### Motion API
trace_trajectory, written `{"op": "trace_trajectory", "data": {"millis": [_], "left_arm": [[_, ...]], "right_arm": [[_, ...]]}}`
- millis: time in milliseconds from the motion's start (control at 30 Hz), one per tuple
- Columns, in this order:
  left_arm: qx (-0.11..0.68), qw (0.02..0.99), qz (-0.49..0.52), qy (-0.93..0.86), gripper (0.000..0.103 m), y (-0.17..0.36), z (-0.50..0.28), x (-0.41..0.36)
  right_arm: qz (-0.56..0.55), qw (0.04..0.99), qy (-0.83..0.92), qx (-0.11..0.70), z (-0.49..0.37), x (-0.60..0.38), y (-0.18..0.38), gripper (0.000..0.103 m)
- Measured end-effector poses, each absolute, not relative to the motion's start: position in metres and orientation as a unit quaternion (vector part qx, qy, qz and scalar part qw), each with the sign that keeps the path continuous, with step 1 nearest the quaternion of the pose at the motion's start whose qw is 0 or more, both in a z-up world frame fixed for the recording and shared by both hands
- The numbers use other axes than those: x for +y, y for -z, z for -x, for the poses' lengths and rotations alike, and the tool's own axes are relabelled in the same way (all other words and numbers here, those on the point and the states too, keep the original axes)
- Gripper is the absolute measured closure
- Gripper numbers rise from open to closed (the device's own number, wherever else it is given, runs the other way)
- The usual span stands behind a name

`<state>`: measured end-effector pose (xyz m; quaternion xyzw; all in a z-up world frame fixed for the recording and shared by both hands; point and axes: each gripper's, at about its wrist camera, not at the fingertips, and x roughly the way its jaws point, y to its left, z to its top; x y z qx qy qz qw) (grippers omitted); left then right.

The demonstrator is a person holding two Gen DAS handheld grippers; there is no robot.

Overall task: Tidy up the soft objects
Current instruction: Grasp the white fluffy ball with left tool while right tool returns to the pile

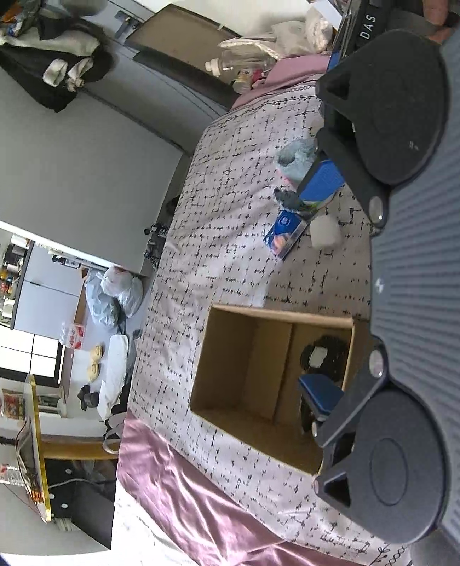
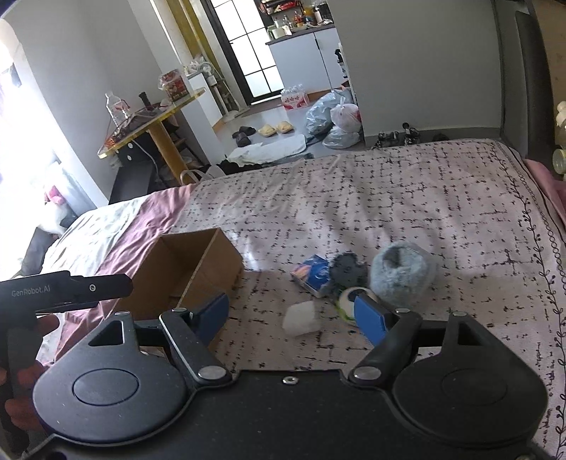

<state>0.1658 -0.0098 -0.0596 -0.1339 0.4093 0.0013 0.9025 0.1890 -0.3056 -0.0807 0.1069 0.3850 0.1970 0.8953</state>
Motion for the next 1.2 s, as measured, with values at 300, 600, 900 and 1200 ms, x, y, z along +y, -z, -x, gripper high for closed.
{"op": "trace_trajectory", "data": {"millis": [300, 600, 900, 1200], "left_arm": [[0.429, 0.897, 0.106, 0.002, 0.000, 0.068, -0.177, -0.043], [0.441, 0.891, 0.105, 0.006, 0.001, 0.082, -0.188, -0.067], [0.447, 0.890, 0.091, 0.005, 0.003, 0.110, -0.200, -0.086], [0.464, 0.881, 0.092, 0.007, 0.014, 0.140, -0.218, -0.098]], "right_arm": [[-0.107, 0.890, -0.195, 0.398, -0.198, -0.324, 0.085, 0.026], [-0.099, 0.890, -0.191, 0.403, -0.216, -0.335, 0.096, 0.026], [-0.127, 0.885, -0.165, 0.418, -0.229, -0.349, 0.126, 0.026], [-0.133, 0.871, -0.170, 0.441, -0.246, -0.351, 0.151, 0.034]]}}
